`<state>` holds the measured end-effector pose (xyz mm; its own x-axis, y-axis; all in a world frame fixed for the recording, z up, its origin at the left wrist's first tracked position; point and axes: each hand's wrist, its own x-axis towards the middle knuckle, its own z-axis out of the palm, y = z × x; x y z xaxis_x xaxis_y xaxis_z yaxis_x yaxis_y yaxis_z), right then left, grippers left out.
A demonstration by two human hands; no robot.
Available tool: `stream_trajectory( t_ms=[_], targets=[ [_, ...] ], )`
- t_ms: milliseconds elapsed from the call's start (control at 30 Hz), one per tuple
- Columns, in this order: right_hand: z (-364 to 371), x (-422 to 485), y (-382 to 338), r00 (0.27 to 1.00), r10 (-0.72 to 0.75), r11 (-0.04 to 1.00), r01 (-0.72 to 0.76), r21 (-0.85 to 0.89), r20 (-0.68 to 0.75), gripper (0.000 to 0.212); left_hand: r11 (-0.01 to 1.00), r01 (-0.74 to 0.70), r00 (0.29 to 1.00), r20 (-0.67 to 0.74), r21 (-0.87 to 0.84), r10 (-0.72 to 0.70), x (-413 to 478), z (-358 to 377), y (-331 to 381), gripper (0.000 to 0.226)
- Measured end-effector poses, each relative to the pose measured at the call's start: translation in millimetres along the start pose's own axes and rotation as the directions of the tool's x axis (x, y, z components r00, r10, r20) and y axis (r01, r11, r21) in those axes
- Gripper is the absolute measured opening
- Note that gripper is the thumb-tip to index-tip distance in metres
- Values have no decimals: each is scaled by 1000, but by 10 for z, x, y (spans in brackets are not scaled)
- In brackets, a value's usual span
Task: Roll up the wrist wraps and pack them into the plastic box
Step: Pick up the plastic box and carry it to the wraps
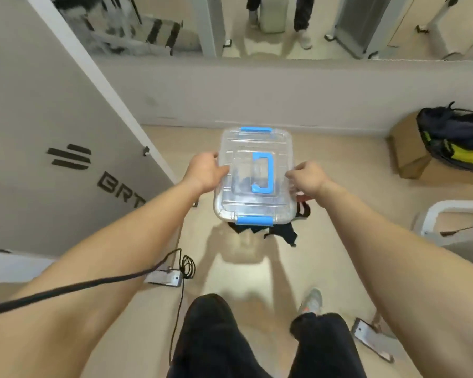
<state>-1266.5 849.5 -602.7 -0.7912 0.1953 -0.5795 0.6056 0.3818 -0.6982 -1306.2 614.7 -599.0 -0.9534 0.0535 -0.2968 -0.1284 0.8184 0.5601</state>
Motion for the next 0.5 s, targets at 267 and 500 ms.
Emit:
stream_trajectory(
  t_ms=[267, 500],
  targets=[
    [889, 1926, 243, 980, -116, 993, 116, 15, 164, 13, 978, 177, 980, -114, 110, -165, 1406, 792, -1151, 31],
    [2062, 3679, 1220, 978, -131, 991, 124, 50, 164, 15, 974, 213, 972, -115, 81, -203, 2737, 2108, -2639, 26]
  ],
)
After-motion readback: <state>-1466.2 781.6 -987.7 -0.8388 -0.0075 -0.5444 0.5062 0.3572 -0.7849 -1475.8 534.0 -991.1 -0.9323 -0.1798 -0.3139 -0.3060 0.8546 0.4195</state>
